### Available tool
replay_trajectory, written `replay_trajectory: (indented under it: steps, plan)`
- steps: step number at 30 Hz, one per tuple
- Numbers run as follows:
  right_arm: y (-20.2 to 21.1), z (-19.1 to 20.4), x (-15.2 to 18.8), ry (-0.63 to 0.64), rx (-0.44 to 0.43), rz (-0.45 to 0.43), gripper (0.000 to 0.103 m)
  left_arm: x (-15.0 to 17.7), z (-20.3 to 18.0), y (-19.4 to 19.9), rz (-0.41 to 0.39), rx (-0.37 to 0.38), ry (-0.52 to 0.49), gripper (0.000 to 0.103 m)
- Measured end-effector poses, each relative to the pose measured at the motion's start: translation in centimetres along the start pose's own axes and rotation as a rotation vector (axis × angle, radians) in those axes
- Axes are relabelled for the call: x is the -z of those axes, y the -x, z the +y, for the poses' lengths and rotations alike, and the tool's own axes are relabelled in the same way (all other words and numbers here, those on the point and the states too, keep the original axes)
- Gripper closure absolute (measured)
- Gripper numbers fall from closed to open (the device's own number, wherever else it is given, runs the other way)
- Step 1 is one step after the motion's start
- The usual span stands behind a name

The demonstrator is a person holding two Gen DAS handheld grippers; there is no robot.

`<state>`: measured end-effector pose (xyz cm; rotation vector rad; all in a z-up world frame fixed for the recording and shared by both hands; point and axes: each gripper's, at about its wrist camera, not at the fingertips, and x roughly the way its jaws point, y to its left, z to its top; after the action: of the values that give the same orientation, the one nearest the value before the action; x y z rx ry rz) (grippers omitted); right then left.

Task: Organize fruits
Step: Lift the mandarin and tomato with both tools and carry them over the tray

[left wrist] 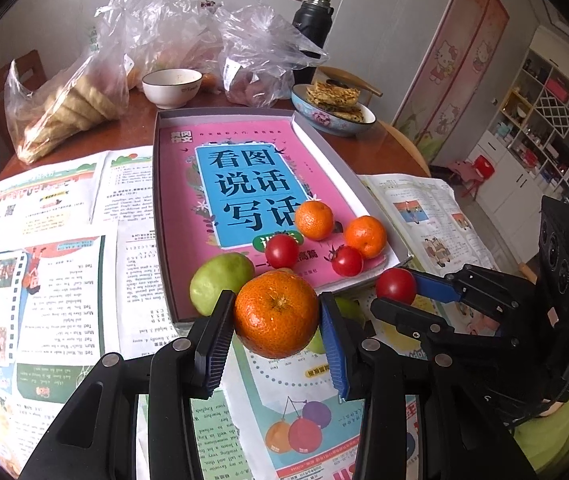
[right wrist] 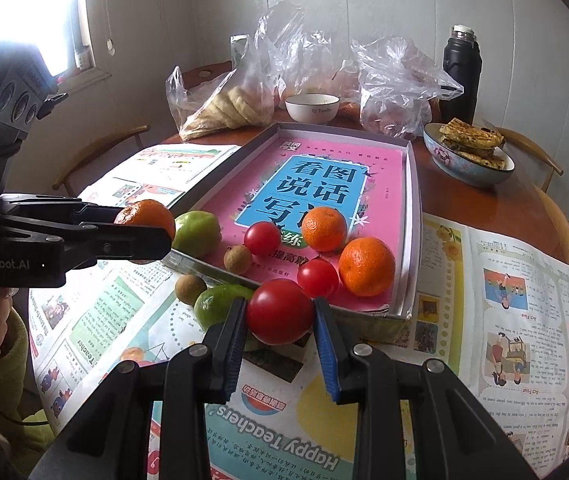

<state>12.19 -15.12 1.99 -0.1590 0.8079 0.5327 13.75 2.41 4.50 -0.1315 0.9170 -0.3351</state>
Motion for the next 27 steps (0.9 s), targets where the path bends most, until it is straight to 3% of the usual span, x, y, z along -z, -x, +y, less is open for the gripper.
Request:
replay_trajectory:
  steps: [16,27]
  plan:
    - [-2.1,0.3,-2.3,0.005,-0.012,-0.003,0.07,-3.2,2.5,-1.2,-0.026,-0.028,0.025,0.06]
    - [-3.7,-0.2,-3.4,-0.018,-0.017,0.009,0.07,-5.4,3.5,-3.3,0.004,-0.027,0.032,0.06]
